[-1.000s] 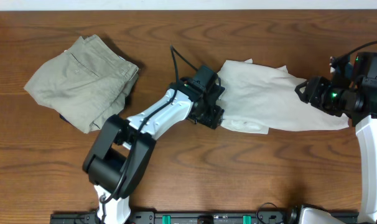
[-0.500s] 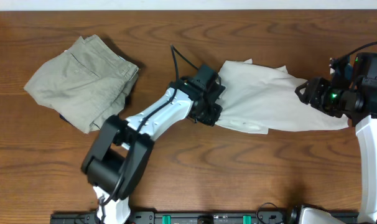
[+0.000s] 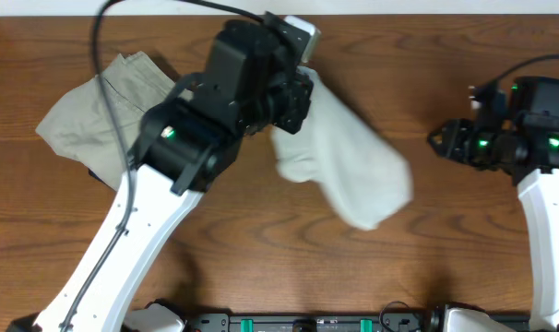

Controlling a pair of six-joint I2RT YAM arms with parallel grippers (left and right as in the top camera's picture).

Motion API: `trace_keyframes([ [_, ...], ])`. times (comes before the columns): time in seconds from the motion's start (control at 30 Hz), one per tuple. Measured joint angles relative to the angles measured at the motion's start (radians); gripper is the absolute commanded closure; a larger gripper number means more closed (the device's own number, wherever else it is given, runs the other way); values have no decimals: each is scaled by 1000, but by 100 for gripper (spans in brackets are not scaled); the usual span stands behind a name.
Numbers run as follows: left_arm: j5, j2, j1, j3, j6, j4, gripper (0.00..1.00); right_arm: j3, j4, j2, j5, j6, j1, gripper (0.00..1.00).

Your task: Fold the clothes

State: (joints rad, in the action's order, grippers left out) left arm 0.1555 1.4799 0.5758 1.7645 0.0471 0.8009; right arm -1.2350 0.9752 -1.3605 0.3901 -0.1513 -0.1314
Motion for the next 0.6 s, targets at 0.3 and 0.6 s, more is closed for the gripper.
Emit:
trace_keyframes([
  [0.3, -55, 44, 0, -12, -15, -36, 94, 22, -2, -38, 119, 194, 216, 40],
  [0.6, -111, 44, 0, 35, -26, -87, 94, 23, -110, -38, 120, 181, 452, 28],
])
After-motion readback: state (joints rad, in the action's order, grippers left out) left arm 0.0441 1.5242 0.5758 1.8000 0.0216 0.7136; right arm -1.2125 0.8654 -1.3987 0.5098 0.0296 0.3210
